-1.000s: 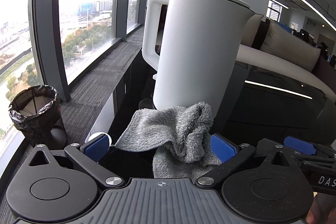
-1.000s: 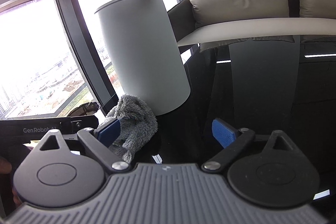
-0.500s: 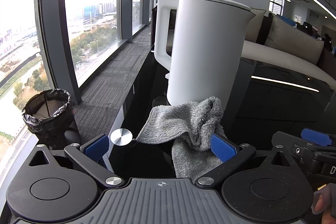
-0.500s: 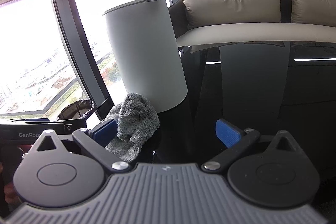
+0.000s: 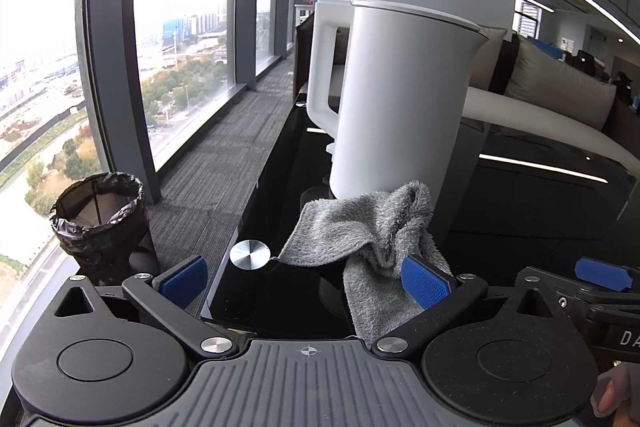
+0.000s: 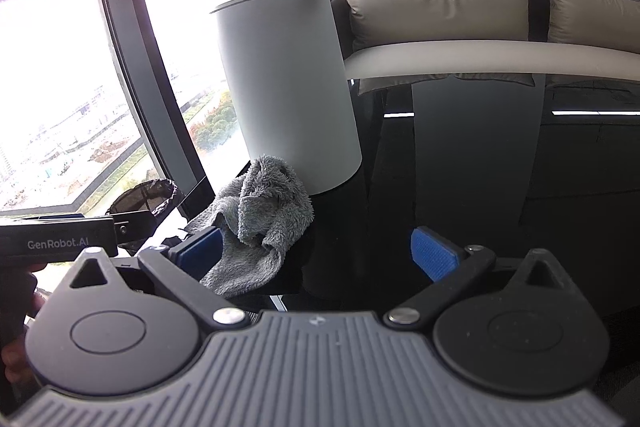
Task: Clean container
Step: 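Open the left gripper and release the grey towel beside the kettle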
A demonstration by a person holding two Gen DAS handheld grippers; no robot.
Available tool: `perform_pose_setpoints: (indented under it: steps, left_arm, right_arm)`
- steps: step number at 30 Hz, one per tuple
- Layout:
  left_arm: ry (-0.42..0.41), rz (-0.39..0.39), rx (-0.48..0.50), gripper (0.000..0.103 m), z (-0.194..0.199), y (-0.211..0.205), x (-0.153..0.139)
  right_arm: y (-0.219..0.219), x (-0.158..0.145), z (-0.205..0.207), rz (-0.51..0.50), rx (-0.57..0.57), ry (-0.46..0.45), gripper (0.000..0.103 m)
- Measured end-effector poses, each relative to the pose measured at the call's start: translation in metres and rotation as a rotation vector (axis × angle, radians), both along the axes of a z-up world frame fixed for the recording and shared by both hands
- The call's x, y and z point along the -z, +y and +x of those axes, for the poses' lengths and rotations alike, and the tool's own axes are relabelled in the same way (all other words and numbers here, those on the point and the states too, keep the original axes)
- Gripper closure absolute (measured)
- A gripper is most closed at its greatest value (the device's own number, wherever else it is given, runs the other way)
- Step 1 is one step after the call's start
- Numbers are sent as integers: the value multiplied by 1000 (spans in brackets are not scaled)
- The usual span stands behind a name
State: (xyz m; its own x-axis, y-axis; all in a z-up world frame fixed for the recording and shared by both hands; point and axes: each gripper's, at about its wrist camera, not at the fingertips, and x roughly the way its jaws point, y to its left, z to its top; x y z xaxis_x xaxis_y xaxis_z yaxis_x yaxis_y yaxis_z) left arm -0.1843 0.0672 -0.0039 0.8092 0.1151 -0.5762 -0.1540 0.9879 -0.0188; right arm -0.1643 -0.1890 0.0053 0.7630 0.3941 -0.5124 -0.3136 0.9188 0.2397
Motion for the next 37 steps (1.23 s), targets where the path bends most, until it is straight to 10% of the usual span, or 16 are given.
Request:
perform_pose_setpoints:
  steps: [37]
  left_arm:
    - [-29,5,3,1,-10,4,0]
  right_arm:
    - [9,8,-13,-42,33,-13,1]
